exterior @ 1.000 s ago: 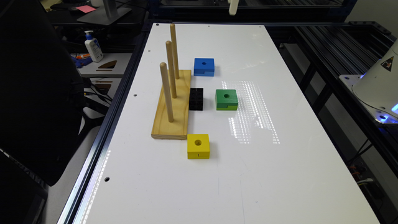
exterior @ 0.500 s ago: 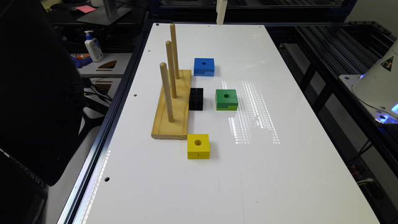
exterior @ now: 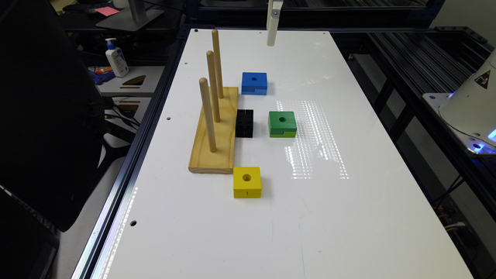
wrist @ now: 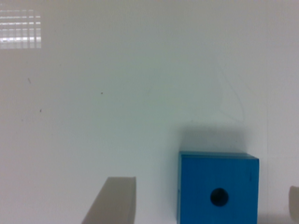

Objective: Pick up blue block.

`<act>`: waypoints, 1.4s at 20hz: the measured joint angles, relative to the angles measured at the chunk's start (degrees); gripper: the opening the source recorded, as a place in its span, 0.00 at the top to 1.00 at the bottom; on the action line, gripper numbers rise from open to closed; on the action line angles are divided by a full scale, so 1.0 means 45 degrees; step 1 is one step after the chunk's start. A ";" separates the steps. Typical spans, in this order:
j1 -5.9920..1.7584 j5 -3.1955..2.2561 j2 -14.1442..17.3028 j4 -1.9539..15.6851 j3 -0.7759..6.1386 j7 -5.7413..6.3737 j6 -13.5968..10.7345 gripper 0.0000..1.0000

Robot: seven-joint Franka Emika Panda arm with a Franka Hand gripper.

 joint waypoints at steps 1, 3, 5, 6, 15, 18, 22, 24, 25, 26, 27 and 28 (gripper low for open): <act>0.0002 0.0000 0.0000 0.0024 0.0056 0.0031 0.0000 0.00; 0.0005 0.0003 0.0000 0.0066 0.0201 0.0112 0.0000 0.00; 0.0007 0.0003 0.0000 0.0094 0.0361 0.0236 0.0000 0.00; 0.0009 0.0003 0.0000 0.0105 0.0429 0.0293 0.0000 0.00; 0.0006 0.0003 0.0666 0.0126 0.0512 0.0335 0.0516 0.00; 0.0006 0.0003 0.0944 0.0136 0.0512 0.0335 0.0791 0.00; 0.0005 0.0003 0.1168 0.0142 0.0512 0.0335 0.0885 0.00; 0.0006 0.0003 0.1509 0.0144 0.0512 0.0335 0.1205 0.00; 0.0005 0.0002 0.1688 0.0144 0.0512 0.0335 0.1394 0.00; 0.0005 0.0002 0.1849 0.0145 0.0512 0.0335 0.1574 0.00; 0.0005 0.0002 0.1980 0.0150 0.0512 0.0335 0.1714 0.00; 0.0005 0.0002 0.2067 0.0151 0.0512 0.0335 0.1817 0.00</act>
